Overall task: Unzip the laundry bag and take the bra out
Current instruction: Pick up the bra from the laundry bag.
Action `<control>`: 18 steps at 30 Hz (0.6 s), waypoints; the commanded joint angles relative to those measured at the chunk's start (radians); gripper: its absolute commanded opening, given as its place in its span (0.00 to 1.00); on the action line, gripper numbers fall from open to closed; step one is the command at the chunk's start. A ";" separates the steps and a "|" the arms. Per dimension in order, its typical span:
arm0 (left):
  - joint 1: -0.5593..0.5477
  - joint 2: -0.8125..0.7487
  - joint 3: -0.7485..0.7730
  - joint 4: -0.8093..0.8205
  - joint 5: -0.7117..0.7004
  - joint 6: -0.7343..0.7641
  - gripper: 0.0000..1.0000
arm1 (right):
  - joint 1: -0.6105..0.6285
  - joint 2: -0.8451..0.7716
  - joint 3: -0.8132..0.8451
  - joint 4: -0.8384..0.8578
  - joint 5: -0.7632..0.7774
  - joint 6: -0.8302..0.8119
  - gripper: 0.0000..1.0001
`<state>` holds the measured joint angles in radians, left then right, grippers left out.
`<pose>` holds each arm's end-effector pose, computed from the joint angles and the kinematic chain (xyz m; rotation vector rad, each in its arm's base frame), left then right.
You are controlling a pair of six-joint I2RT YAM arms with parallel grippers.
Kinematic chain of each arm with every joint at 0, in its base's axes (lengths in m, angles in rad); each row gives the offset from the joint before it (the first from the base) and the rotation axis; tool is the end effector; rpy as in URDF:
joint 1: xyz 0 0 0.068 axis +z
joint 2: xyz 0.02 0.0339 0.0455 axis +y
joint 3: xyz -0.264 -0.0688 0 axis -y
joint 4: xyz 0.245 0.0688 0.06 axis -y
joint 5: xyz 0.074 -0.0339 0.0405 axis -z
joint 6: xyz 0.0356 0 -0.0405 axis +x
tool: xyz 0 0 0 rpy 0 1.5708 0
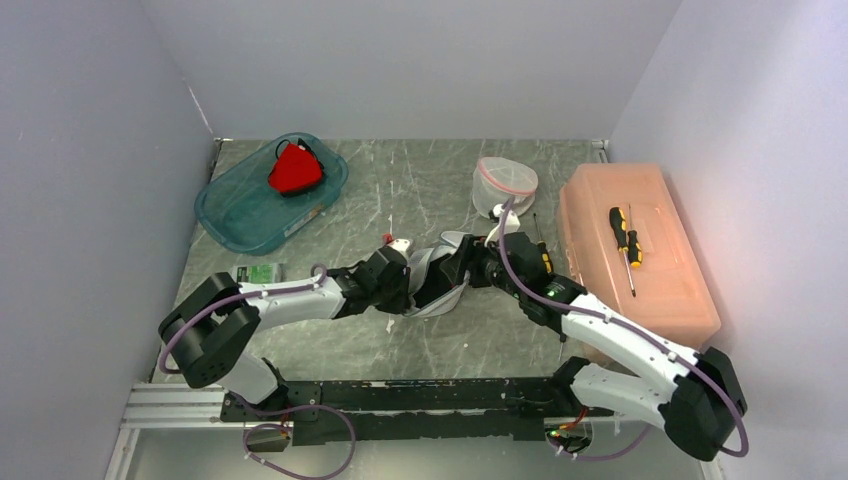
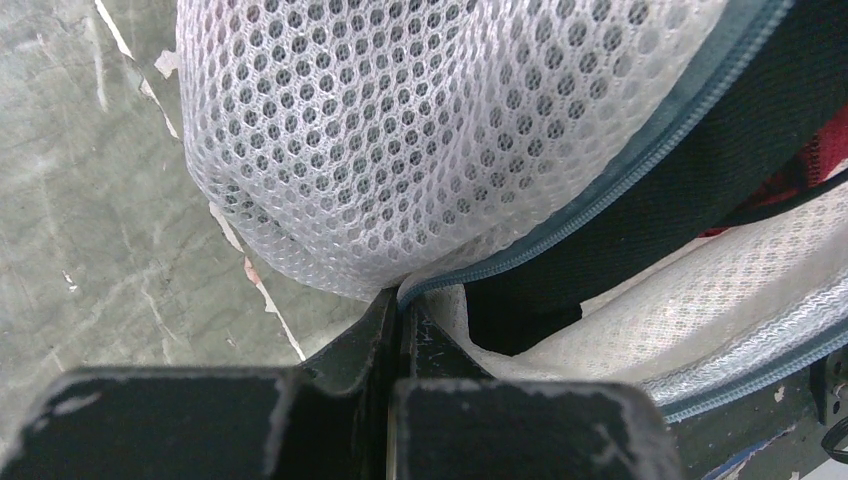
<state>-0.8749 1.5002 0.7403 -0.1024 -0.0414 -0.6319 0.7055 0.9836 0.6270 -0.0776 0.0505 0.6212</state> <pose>0.1881 -0.2229 0.1684 0.2876 2.5156 -0.6024 0.1714 0.1437 0.2579 -0.0545 2.0951 0.7823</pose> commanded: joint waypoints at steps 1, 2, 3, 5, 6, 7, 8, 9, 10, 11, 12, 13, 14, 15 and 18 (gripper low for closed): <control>-0.008 0.008 0.043 0.006 0.003 0.002 0.03 | -0.004 0.058 0.046 0.074 -0.033 -0.005 0.66; -0.008 0.006 0.046 0.000 0.000 0.003 0.03 | -0.004 0.088 0.059 0.073 -0.028 -0.012 0.64; -0.006 0.005 0.049 -0.003 -0.003 0.003 0.03 | -0.004 0.106 0.066 0.070 -0.026 -0.022 0.63; -0.008 0.002 0.051 -0.009 -0.007 0.003 0.03 | -0.003 0.136 0.072 0.074 -0.031 -0.031 0.59; -0.008 0.002 0.053 -0.010 -0.008 0.003 0.03 | -0.003 0.151 0.072 0.074 -0.029 -0.032 0.57; -0.007 0.001 0.055 -0.012 -0.010 0.003 0.03 | -0.004 0.164 0.075 0.074 -0.025 -0.034 0.56; -0.007 0.001 0.056 -0.013 -0.011 0.003 0.03 | -0.003 0.176 0.076 0.074 -0.019 -0.034 0.56; -0.007 0.001 0.057 -0.013 -0.009 0.002 0.03 | -0.003 0.191 0.079 0.075 -0.013 -0.034 0.55; -0.007 0.000 0.058 -0.013 -0.009 0.002 0.03 | -0.003 0.204 0.084 0.065 -0.003 -0.033 0.54; -0.008 0.000 0.059 -0.013 -0.007 0.002 0.03 | -0.003 0.216 0.089 0.055 0.007 -0.035 0.53; -0.006 -0.001 0.060 -0.014 -0.005 0.000 0.03 | -0.003 0.226 0.092 0.048 0.017 -0.034 0.52; -0.008 -0.003 0.060 -0.015 -0.006 0.000 0.03 | -0.004 0.236 0.098 0.035 0.029 -0.031 0.52; -0.007 -0.004 0.060 -0.017 -0.007 0.000 0.03 | -0.004 0.243 0.104 0.024 0.040 -0.031 0.52; -0.007 -0.005 0.060 -0.018 -0.008 0.001 0.03 | -0.003 0.244 0.105 0.015 0.053 -0.030 0.53; -0.006 -0.009 0.058 -0.020 -0.009 0.001 0.03 | -0.003 0.239 0.092 0.014 0.070 -0.034 0.57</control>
<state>-0.8757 1.5028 0.7654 -0.1246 -0.0422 -0.6319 0.7055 1.2312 0.6876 -0.0647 0.0704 0.6014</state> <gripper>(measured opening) 0.040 0.561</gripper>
